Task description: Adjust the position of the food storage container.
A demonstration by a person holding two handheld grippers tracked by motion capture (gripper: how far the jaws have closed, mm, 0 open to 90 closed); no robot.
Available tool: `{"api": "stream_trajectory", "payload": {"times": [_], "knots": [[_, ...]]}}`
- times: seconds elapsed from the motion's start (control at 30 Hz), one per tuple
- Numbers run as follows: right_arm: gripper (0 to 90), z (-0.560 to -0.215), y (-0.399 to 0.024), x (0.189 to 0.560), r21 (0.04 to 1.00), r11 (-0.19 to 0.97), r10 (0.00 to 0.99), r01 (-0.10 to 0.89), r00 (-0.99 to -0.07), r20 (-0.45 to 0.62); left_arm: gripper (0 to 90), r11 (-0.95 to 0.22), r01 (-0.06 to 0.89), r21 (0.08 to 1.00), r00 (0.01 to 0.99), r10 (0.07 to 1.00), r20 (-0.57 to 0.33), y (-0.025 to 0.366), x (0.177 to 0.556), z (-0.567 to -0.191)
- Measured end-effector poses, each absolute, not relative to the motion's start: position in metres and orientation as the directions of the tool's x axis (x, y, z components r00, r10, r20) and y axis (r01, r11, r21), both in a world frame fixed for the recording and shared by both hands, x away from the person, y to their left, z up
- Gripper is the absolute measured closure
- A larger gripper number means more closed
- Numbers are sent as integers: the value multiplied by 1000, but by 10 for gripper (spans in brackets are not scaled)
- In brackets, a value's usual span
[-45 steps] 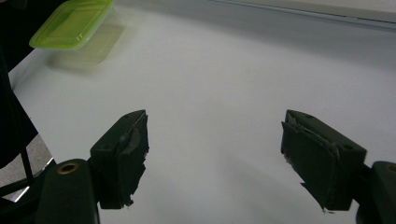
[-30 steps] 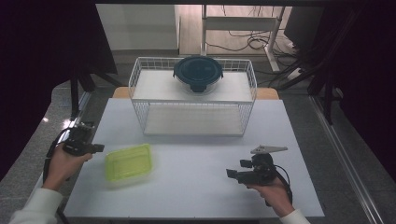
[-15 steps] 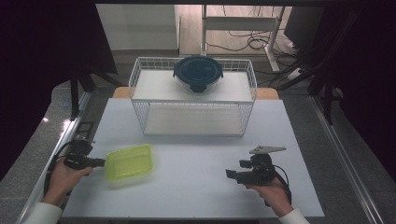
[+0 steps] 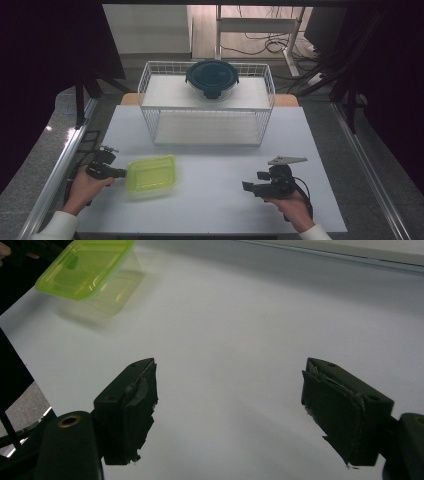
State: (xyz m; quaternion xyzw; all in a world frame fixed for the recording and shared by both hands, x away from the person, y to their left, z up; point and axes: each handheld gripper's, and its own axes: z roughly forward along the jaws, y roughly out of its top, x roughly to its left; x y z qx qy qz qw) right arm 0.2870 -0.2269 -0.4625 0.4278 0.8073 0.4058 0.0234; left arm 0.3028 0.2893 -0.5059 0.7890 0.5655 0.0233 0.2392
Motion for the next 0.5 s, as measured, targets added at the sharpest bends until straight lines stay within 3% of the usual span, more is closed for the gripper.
{"api": "stream_trajectory", "payload": {"times": [0.5], "knots": [[221,-462,-228,287,682,300,713,667,-631,305,899,-334,843,421,464,847,-259,232,311,-506]]}}
